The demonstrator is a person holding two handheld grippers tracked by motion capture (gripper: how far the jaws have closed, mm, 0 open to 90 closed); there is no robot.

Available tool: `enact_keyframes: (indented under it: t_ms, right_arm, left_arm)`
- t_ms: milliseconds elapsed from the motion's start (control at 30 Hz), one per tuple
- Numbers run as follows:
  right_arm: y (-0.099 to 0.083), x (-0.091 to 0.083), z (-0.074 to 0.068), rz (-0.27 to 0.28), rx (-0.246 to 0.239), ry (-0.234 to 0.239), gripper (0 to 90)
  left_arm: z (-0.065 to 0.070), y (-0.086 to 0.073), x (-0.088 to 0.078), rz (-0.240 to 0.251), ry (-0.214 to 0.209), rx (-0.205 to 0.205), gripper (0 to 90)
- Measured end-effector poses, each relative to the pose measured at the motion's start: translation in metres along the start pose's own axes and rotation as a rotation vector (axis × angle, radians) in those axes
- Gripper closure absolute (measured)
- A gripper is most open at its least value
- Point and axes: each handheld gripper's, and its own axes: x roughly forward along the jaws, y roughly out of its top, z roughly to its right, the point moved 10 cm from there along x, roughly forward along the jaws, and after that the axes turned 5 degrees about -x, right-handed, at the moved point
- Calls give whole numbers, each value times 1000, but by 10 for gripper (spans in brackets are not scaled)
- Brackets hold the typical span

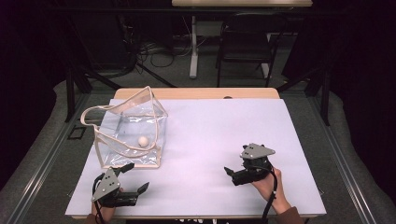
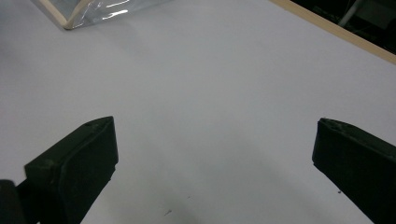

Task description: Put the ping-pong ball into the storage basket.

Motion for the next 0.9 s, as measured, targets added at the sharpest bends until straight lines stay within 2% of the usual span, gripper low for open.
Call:
enact_keyframes:
  t_ms: [400,533,900]
  right_arm:
    - [-20,-3,-1,5,-3,-16,0]
    - [-27,-4,-5,-4,-12,-17,0]
    - [-46,-5,-11,11,-25,-31,0]
  left_arm:
    - [0,-1,0,-5,1,3,159]
    - [0,-1,0,-5,1,1,159]
    - [0,-1,1,-7,2,3,159]
